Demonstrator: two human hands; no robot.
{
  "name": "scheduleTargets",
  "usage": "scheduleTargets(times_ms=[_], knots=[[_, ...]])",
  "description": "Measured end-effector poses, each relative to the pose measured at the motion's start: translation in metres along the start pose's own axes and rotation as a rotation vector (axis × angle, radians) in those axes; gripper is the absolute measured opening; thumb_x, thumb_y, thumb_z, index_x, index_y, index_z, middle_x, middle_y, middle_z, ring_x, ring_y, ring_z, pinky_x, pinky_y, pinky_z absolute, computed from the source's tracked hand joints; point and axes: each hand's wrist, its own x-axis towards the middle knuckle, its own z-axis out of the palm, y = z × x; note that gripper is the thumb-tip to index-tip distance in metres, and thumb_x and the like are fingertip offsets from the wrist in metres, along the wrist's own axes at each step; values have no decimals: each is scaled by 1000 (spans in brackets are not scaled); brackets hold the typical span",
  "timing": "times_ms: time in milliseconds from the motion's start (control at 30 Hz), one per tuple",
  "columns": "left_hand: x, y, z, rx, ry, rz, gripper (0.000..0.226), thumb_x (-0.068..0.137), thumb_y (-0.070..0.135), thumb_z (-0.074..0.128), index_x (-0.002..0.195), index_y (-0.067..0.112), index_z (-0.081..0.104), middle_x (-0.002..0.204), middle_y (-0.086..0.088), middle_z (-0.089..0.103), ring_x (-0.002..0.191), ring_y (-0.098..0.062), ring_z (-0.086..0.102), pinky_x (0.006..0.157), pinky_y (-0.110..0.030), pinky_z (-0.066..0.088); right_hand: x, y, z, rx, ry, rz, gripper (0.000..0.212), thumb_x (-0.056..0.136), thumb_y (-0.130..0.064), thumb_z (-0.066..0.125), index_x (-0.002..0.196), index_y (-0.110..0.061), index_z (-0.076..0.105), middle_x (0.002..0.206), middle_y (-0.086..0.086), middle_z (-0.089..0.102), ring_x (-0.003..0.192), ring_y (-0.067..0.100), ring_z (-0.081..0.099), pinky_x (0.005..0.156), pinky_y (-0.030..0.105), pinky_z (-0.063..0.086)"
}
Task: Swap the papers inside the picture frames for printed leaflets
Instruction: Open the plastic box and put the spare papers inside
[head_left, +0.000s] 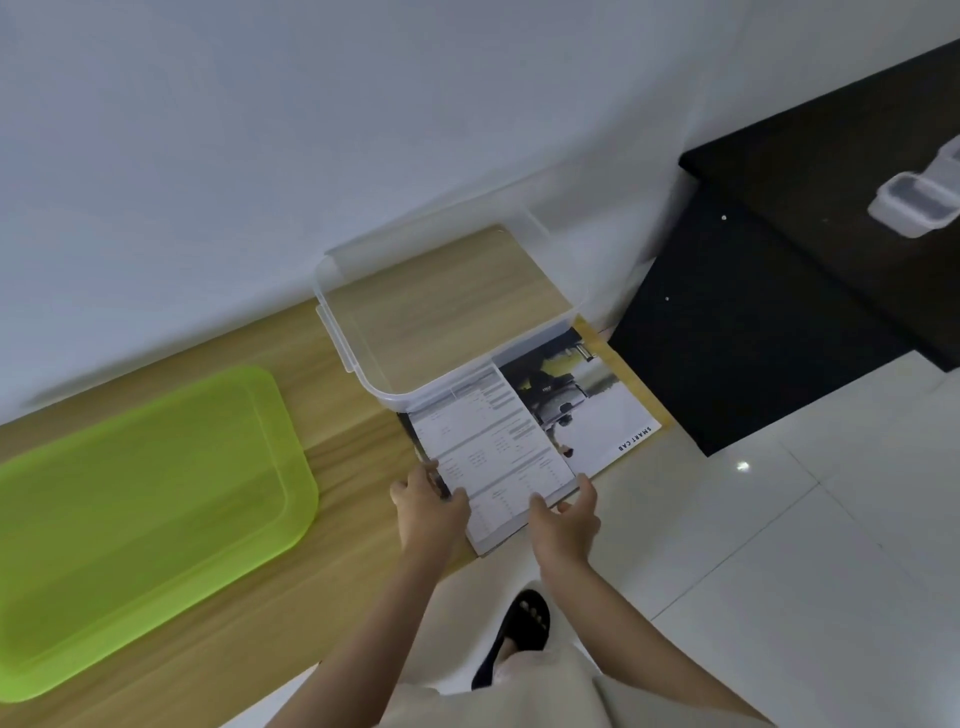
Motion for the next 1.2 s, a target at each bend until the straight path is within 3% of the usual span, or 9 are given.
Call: scheduleTargets(times_ms=[167,267,400,500,567,700,967,1067,1200], knots=[[6,1,6,-214,93,-112,33,77,1,64,107,14,57,99,-3,63,75,-11,62,62,-27,53,5,5,-5,19,-43,-21,70,87,-9,63,144,-27,26,130,18,42,75,14,49,61,23,43],[5,3,4,-273,72,-144,34,75,-4,63,104,14,57,84,-2,65,72,-15,62,64,-34,55,5,8,-11,50,-57,-48,71,85,-6,65,142,-25,29,117,14,54,71,2,50,55,17,39],[4,1,0,-269,35,-125,33,75,-3,66,100,16,57,82,-2,65,76,-18,64,72,-40,58,4,9,-17,121,-70,-88,71,81,-4,68,138,-24,32,87,1,57,78,13,60,62,20,48],[3,0,-5,-281,-11,-108,35,74,-3,68,102,14,56,87,-4,65,83,-22,66,77,-42,58,3,8,-22,223,-79,-100,75,77,-1,71,137,-27,34,97,2,58,90,19,65,77,38,59],[1,-1,-8,-285,-33,-88,40,73,-3,69,107,13,55,89,-5,64,83,-21,67,77,-41,58,-2,5,-27,268,-91,-147,76,77,1,70,138,-28,34,105,0,58,94,19,65,79,41,59],[-9,-1,-12,-330,-108,-49,47,75,-4,70,114,15,52,95,-9,62,83,-20,65,67,-30,57,-20,0,-39,266,-104,-298,75,80,1,68,139,-30,32,111,-12,52,101,19,64,70,31,60],[-32,12,-2,-327,-257,140,52,82,-2,64,128,18,50,117,-4,55,83,-19,69,72,-33,60,-25,-2,-76,182,-50,-569,78,82,0,66,139,-37,29,132,-1,47,112,20,58,69,24,59],[-37,27,10,-359,-262,197,53,83,1,64,129,21,48,117,-5,60,81,-18,69,69,-29,59,-18,-9,-94,165,-23,-644,82,81,-2,68,138,-42,26,136,2,48,111,20,59,72,28,60],[-40,52,20,-393,-203,282,53,83,3,65,128,25,49,108,-1,64,82,-16,68,62,-17,54,-4,-32,-109,156,-16,-701,85,79,-1,70,144,-32,24,136,-4,44,105,16,60,70,23,58]])
